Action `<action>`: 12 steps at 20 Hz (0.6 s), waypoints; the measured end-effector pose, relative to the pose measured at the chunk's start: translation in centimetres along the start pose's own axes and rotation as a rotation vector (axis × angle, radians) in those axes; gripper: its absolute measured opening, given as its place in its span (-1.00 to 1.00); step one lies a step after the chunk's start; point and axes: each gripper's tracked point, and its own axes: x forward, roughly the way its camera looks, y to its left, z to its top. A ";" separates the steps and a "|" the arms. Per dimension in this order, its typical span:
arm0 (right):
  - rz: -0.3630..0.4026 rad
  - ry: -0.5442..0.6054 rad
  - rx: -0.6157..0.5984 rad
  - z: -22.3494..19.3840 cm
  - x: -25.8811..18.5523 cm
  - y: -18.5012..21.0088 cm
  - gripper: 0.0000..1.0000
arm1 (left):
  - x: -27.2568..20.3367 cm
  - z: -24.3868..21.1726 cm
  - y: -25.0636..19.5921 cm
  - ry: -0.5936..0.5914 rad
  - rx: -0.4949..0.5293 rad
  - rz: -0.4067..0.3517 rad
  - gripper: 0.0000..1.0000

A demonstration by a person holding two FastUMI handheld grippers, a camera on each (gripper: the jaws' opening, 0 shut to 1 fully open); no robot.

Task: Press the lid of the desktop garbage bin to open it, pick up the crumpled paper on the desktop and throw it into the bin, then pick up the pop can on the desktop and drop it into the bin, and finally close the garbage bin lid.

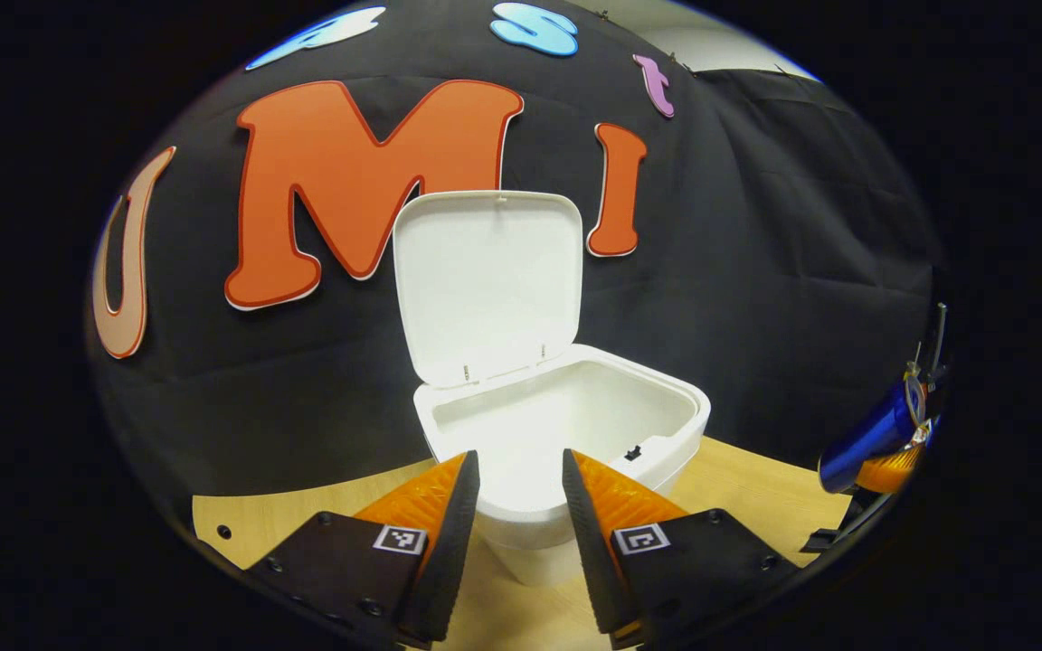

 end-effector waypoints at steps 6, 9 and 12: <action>0.049 -0.055 -0.058 3.8 1.6 1.6 0.63 | -3.5 -1.0 1.1 -0.010 -0.018 0.037 0.45; 0.070 -0.087 -0.100 6.0 2.3 2.7 0.63 | -5.9 -3.0 1.7 0.024 0.000 0.072 0.77; 0.091 -0.133 -0.127 8.7 2.7 3.2 0.63 | -8.1 -3.9 2.1 0.033 -0.011 0.097 0.81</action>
